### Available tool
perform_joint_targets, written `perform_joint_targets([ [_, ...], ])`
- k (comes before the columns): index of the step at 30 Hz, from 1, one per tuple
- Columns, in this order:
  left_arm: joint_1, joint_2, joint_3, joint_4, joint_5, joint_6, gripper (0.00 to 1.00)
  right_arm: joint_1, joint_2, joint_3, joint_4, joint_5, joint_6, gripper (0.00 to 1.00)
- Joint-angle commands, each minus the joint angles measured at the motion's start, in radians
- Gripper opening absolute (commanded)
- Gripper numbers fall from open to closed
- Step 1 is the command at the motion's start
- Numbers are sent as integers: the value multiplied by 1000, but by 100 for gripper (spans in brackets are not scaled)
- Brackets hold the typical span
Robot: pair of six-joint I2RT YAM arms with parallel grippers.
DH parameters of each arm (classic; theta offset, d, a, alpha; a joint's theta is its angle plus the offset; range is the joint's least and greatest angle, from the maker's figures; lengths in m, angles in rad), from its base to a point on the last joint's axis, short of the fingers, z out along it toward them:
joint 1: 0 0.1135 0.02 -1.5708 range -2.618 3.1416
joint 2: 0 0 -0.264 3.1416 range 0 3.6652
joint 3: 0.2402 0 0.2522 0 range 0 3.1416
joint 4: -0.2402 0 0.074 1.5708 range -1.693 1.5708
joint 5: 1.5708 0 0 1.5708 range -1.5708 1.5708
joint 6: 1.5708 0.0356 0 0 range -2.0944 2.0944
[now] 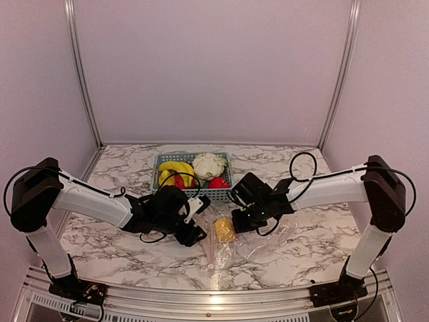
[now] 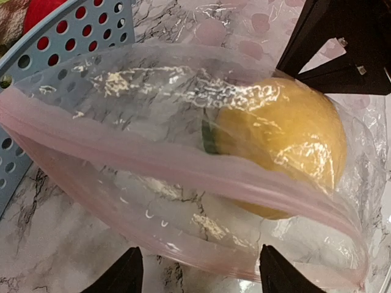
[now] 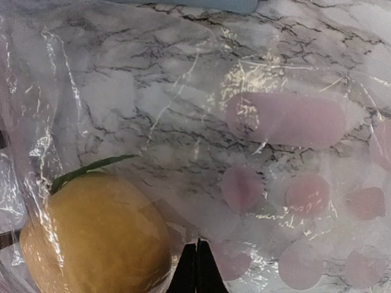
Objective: Open the zip-top bag and remove the fake food
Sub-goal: Pick up the fake fruit from the zipper food storage bag.
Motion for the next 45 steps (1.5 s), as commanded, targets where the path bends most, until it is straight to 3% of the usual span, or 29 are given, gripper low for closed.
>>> perform_joint_targets([
  [1,-14,19,12,4,17,27,68,5,27,23,18,5,-20,0],
  [15,-74,-57,-14,49,-86,76,78,7,47,52,20,4,-32,0],
  [25,-104,-141,-118,137,-170,151,78,5,44,38,36,-2,-23,0],
  [45,-122,40,-53,317,-192,370,81,2,23,19,50,2,-36,0],
])
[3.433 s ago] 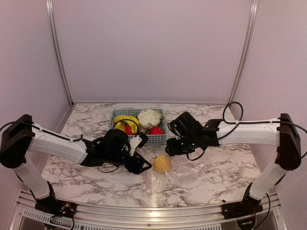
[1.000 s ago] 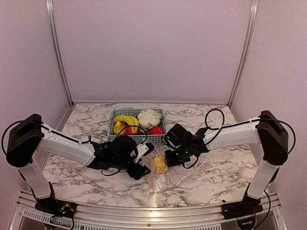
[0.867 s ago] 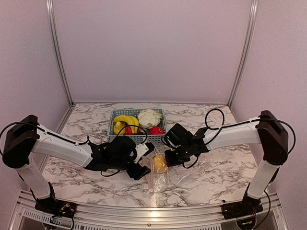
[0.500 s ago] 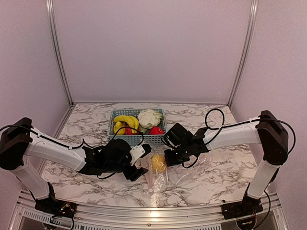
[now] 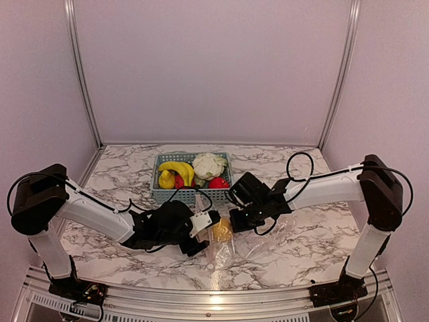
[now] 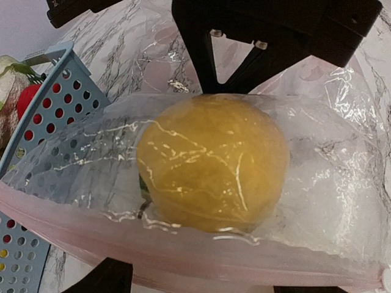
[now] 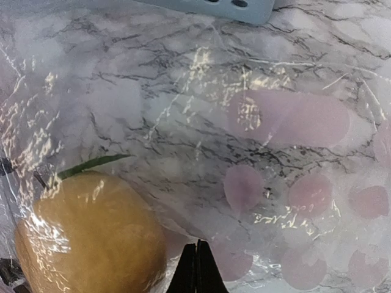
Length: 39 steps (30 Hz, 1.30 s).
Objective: Open the zip-top bag and remove the fake food
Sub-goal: Pick up the fake fruit from the zipper food storage bag.
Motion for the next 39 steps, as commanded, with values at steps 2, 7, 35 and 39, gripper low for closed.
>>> perform_joint_targets([
  [2,-6,18,42,99,-4,71,82,2,-8,3,33,-2,-12,0],
  [7,-6,41,69,105,42,98,84,2,0,4,48,-13,-14,0],
  [35,-3,98,171,13,107,-8,68,1,5,9,45,-2,2,0],
  [39,-3,68,162,-2,113,-9,65,-11,-2,5,35,13,10,0],
])
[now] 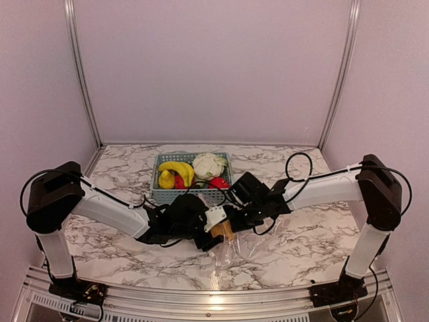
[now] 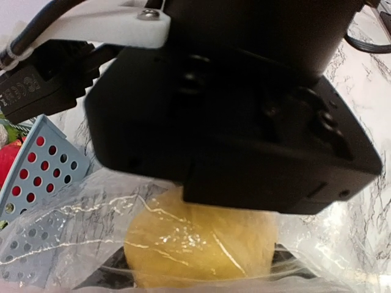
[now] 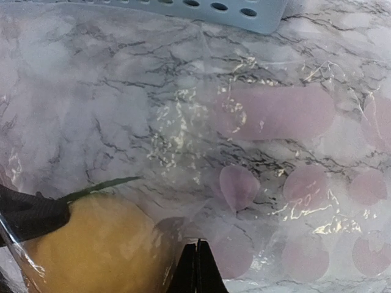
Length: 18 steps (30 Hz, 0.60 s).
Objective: Open the zip-top bag and remove the fake food
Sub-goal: Pick up the fake fruit from the zipper food storage bag.
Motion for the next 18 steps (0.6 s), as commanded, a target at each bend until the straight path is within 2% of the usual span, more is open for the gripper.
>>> perform_joint_targets([
  [1,-3,-65,1,-40,22,-14,65,-13,-15,3,6,22,23,0],
  [18,-2,-245,-129,-75,-23,-87,64,-65,-61,-27,4,47,25,0],
])
